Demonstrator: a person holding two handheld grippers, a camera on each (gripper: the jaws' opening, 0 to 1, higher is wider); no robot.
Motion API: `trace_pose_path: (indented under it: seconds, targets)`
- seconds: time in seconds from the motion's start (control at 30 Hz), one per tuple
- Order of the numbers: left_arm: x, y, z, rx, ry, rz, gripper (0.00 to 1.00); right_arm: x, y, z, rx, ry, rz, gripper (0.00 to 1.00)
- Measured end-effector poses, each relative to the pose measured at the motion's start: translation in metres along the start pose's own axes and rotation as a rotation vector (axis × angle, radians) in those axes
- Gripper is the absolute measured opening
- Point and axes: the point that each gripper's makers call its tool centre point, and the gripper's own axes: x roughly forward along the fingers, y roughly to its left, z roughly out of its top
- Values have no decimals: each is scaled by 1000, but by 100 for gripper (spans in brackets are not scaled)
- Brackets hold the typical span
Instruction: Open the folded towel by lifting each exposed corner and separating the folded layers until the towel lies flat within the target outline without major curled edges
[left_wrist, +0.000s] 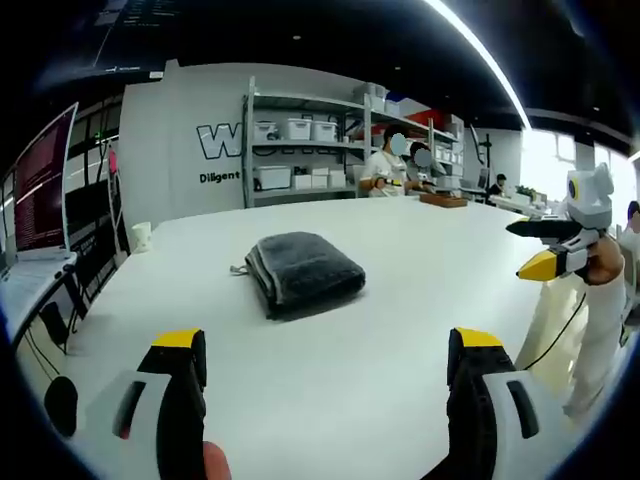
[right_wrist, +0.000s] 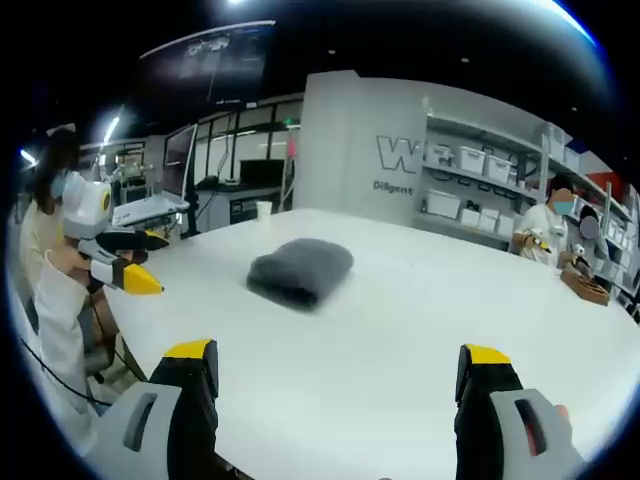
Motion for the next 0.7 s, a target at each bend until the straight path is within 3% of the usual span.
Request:
trace_pose_path:
  seconds: [0.7]
  targets:
    - [0,2,0,-11,-1,5,100,3,-1,-4,-4,10,-2,99]
